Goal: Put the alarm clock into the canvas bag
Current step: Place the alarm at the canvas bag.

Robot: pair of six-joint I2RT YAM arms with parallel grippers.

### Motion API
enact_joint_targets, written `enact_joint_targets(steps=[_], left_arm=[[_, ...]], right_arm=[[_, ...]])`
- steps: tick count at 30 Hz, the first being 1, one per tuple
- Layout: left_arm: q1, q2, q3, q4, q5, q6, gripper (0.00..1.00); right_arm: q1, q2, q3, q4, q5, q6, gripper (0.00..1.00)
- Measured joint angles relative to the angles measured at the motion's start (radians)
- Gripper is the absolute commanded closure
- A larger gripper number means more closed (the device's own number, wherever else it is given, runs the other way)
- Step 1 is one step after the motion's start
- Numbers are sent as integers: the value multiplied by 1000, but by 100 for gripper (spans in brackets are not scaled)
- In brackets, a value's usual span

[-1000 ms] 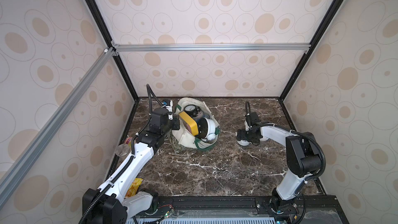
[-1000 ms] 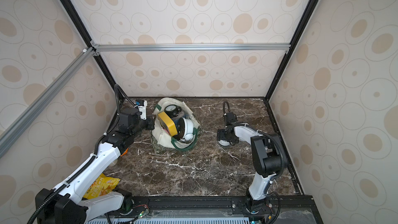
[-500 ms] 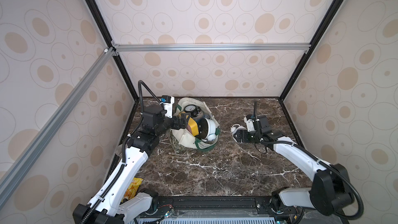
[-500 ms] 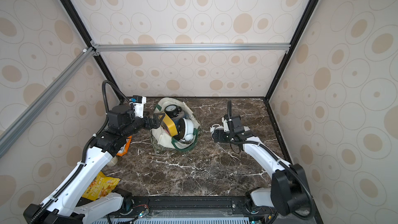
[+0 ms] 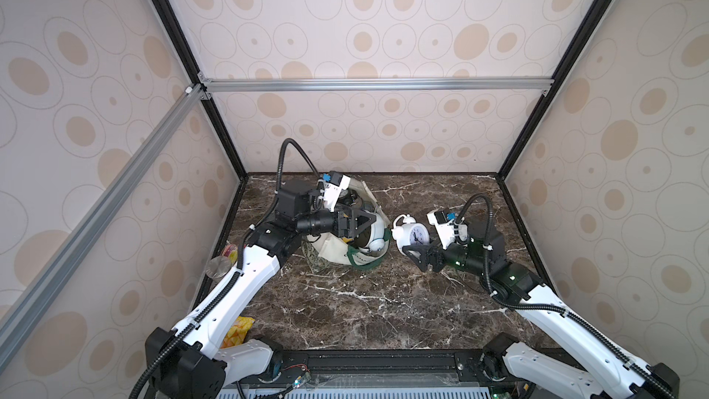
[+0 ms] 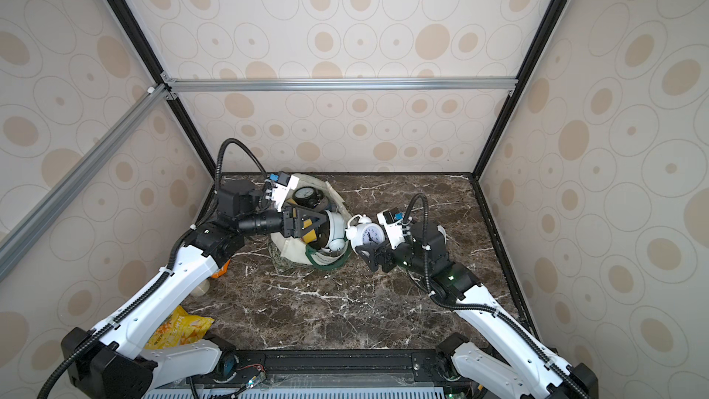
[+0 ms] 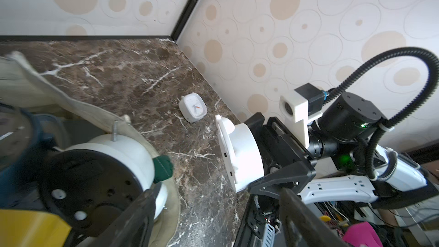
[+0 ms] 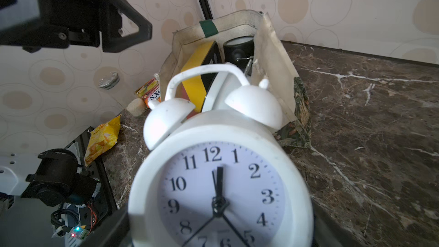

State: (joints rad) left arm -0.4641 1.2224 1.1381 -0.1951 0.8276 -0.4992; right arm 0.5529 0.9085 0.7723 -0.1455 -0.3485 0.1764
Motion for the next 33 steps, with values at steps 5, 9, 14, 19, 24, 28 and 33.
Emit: enact_joint_targets(steps=[5, 9, 14, 19, 24, 28, 33], left_arm=[[-67, 52, 0, 50, 20, -61, 39], [-96, 102, 20, 51, 11, -101, 53], [-116, 185, 89, 18, -35, -142, 83], [-122, 201, 111, -19, -77, -178, 90], [-130, 201, 112, -31, -85, -209, 83], [-137, 201, 112, -43, -88, -217, 80], [-141, 200, 111, -64, -98, -232, 94]], right_arm=[[27, 3, 19, -5, -3, -30, 37], [55, 6, 24, -13, 5, -50, 38], [70, 11, 26, -23, 19, -65, 38], [76, 23, 26, -39, 47, -82, 38], [81, 23, 26, -42, 62, -97, 39], [82, 26, 26, -41, 63, -96, 40], [87, 33, 26, -42, 74, -100, 40]])
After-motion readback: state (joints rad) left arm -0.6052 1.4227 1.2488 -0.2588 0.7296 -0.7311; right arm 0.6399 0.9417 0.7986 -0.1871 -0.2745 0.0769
